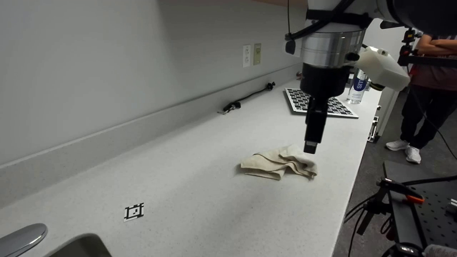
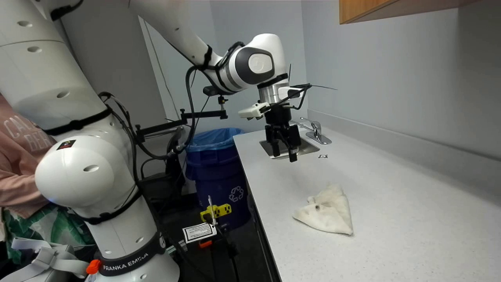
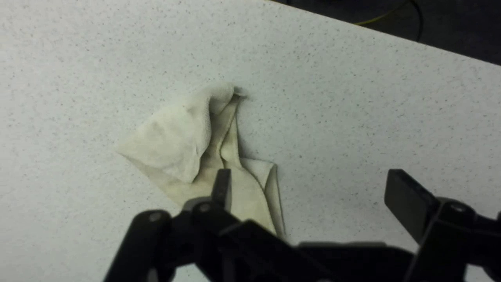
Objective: Use the cloth on the counter to wipe the countertop
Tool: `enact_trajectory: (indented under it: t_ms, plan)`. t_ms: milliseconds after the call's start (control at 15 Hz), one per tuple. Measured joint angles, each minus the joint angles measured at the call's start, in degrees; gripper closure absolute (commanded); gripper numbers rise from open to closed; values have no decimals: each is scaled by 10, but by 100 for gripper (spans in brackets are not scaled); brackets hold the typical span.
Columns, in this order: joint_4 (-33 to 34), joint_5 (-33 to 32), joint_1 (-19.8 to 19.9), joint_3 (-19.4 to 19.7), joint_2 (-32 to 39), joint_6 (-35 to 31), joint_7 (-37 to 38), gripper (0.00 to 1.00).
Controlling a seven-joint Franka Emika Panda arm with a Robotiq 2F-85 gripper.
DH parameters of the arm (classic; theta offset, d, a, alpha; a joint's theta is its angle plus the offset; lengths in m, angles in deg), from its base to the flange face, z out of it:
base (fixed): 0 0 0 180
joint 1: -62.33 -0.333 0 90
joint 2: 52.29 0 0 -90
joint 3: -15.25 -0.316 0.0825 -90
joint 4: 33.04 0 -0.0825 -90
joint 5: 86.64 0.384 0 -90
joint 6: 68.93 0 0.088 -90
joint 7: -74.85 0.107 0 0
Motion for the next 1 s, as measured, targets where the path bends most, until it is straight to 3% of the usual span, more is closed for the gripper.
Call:
enact_trajectory:
  t_ms: [333,600,1000]
  plan:
    - [-11,-22,20,10,33,-78,53,0]
    - [-11,-71,37,20,76,-139,143,0]
    - [-9,-148,40,52,140,-169,276,0]
